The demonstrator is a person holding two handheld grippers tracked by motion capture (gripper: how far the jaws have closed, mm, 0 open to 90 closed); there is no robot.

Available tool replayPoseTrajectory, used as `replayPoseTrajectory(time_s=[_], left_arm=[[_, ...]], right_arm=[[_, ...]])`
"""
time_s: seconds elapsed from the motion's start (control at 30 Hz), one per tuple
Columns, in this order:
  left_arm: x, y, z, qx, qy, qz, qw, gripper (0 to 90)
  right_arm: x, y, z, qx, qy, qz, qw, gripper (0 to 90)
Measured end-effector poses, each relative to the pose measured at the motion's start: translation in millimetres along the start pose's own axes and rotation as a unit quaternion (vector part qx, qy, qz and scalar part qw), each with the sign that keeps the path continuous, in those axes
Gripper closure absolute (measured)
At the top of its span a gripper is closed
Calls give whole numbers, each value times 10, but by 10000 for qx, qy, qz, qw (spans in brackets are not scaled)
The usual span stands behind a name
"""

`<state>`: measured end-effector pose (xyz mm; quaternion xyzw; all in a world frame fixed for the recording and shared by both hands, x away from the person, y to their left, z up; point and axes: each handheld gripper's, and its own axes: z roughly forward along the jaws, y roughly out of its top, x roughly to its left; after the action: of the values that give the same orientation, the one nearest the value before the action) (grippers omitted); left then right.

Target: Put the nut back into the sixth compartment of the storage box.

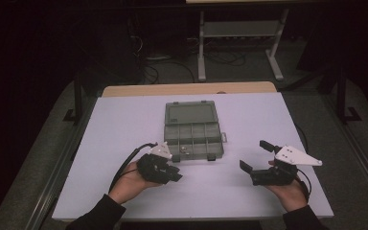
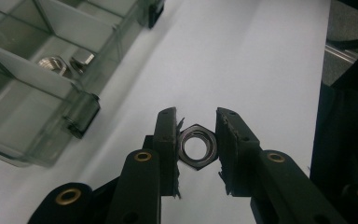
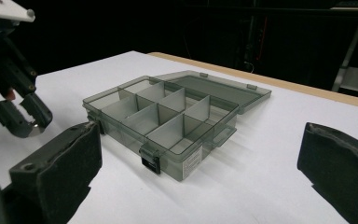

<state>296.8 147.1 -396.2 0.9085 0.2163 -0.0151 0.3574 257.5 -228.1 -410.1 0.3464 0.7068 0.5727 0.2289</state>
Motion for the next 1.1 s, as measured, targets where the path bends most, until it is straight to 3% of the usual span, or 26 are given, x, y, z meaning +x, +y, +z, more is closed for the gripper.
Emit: replayPoseTrajectory(time_s=[0.57, 1.1], left_arm=[[250, 323, -29, -315, 164, -88, 9993, 704], [515, 622, 81, -379, 269, 0, 9989, 704]], right_arm=[[-12, -4, -2, 8, -7, -1, 10000, 0], [-10, -7, -5, 7, 1, 34, 10000, 0]])
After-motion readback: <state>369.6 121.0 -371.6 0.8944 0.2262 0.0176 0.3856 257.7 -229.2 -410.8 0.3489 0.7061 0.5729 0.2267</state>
